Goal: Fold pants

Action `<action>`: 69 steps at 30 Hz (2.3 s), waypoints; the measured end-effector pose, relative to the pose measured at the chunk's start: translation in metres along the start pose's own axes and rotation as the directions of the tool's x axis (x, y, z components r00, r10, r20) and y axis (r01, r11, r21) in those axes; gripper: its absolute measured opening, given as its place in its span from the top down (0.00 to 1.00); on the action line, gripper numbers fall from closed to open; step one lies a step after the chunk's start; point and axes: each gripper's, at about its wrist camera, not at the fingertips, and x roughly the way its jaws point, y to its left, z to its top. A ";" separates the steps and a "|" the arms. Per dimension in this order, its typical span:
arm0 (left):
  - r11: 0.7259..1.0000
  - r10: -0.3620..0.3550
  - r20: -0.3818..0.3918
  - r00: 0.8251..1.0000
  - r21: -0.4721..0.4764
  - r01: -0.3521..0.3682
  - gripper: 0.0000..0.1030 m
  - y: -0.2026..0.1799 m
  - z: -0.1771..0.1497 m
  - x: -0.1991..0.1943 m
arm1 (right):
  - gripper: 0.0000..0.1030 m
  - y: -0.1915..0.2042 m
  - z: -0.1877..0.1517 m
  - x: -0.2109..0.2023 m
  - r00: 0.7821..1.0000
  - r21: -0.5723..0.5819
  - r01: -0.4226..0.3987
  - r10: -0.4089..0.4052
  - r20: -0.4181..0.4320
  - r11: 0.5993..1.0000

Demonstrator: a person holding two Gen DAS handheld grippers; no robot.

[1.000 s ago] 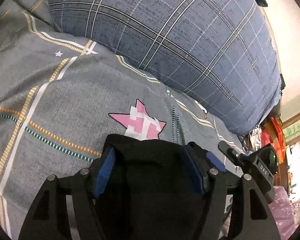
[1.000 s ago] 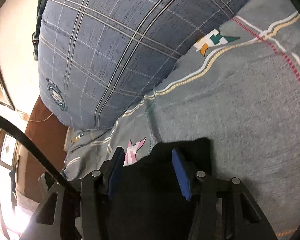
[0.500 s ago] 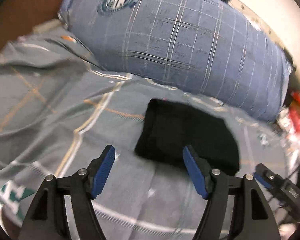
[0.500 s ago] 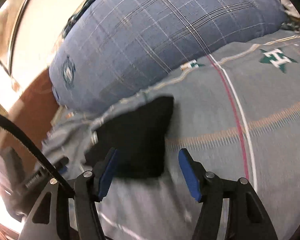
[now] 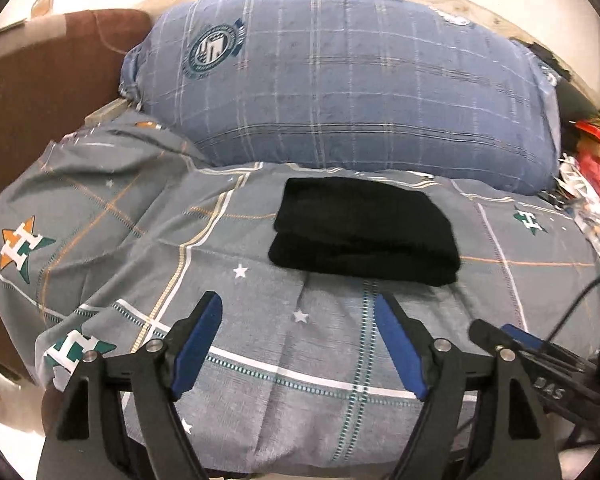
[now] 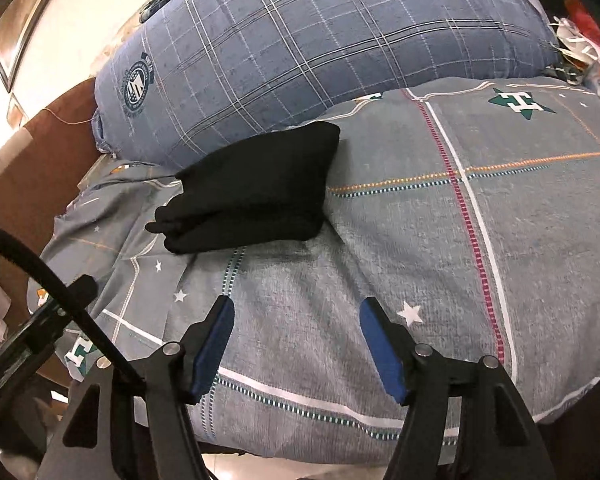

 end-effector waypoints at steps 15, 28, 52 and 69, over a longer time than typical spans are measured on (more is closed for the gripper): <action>0.999 -0.009 -0.037 0.999 0.041 0.011 0.23 -0.011 -0.011 0.003 | 0.29 0.008 -0.014 0.010 0.998 -0.040 0.041 -0.043 -0.039 0.998; 0.999 -0.020 -0.060 0.998 0.025 0.021 0.23 -0.010 -0.013 0.008 | 0.27 0.007 -0.017 0.015 0.997 -0.036 0.042 -0.044 -0.064 0.998; 0.997 -0.073 -0.097 0.993 -0.010 0.072 0.23 -0.008 -0.017 0.017 | 0.25 0.006 -0.020 0.027 0.995 -0.025 0.044 -0.047 -0.092 0.999; 0.998 0.055 0.150 0.987 -0.024 -0.052 0.00 0.001 -0.013 -0.014 | 0.23 0.010 -0.024 0.032 0.994 -0.057 0.048 -0.054 -0.092 0.997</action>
